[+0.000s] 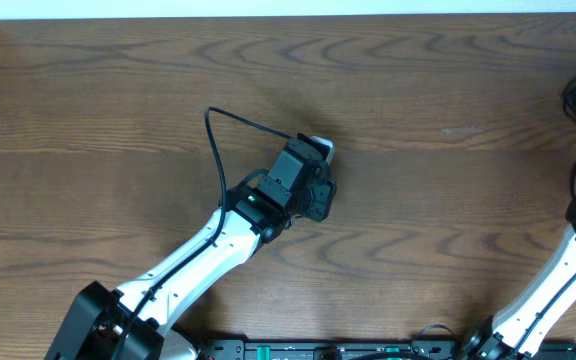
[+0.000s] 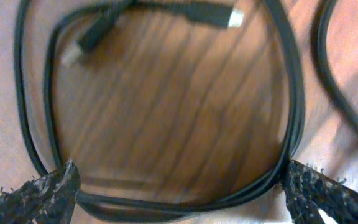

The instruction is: Untangle cables

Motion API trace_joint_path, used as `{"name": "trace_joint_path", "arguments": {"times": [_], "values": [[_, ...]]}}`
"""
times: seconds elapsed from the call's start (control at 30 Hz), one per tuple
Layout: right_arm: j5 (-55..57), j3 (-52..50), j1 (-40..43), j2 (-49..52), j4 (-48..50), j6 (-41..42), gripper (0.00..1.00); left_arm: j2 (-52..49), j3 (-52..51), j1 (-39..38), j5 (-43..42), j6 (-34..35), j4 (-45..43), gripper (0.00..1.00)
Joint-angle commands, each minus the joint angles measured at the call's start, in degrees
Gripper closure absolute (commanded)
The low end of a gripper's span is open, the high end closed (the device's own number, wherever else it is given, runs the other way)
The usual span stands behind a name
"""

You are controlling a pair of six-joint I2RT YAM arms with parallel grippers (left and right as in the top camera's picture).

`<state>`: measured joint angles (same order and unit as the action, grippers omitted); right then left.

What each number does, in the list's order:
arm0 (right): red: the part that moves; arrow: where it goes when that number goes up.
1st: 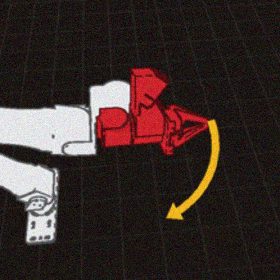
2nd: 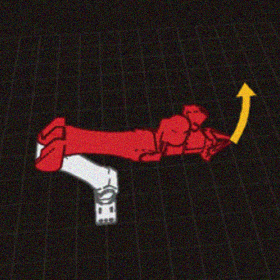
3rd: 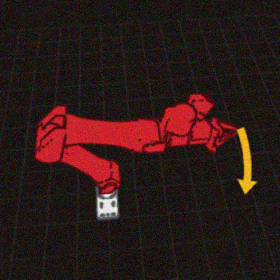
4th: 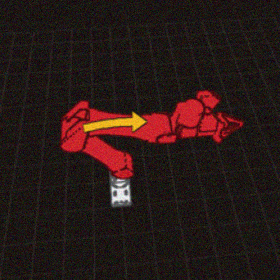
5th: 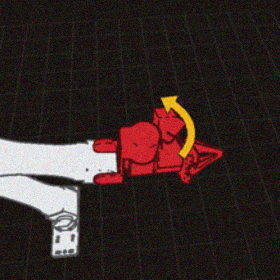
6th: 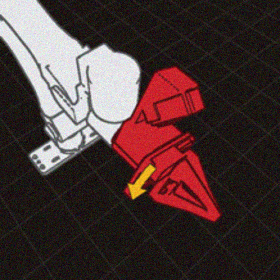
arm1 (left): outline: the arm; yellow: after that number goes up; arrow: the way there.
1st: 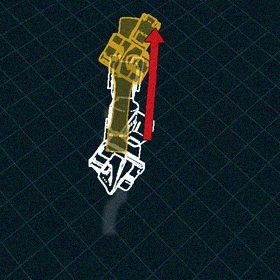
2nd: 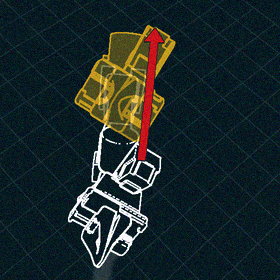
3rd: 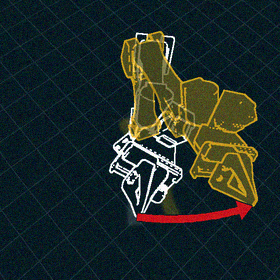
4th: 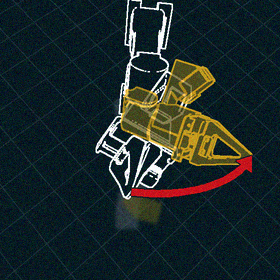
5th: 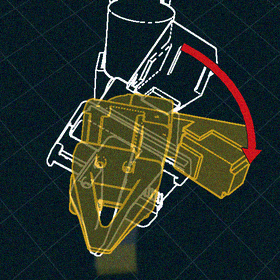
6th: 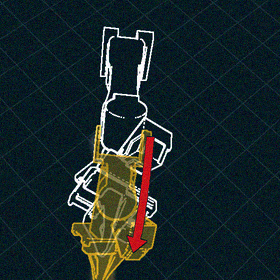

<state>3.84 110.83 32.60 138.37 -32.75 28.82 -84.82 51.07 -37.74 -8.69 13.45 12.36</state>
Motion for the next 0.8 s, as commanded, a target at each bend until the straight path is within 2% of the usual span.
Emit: {"name": "trace_joint_path", "arguments": {"times": [0.0,0.2,0.43,0.53,0.77], "values": [[-5.84,-0.63,1.73,0.55,3.26,-1.05,0.01,-0.48,-0.50,-0.11,0.11,-0.76,-0.11,0.47],[-9.68,-0.63,3.65,0.55,6.38,-1.03,0.01,-0.48,-0.50,-0.11,0.11,-0.74,-0.15,0.46],[-25.00,2.47,5.64,0.50,9.07,0.11,0.01,-0.48,-0.50,-0.11,0.13,-0.79,-0.09,0.46],[-25.57,8.79,5.88,-0.02,1.79,-0.70,0.01,-0.48,-0.50,-0.11,0.20,-0.81,-0.09,0.46],[-11.69,18.23,4.83,-4.09,-14.14,-5.79,0.01,-0.48,-0.50,-0.11,0.59,-0.79,-0.96,0.46]]}}
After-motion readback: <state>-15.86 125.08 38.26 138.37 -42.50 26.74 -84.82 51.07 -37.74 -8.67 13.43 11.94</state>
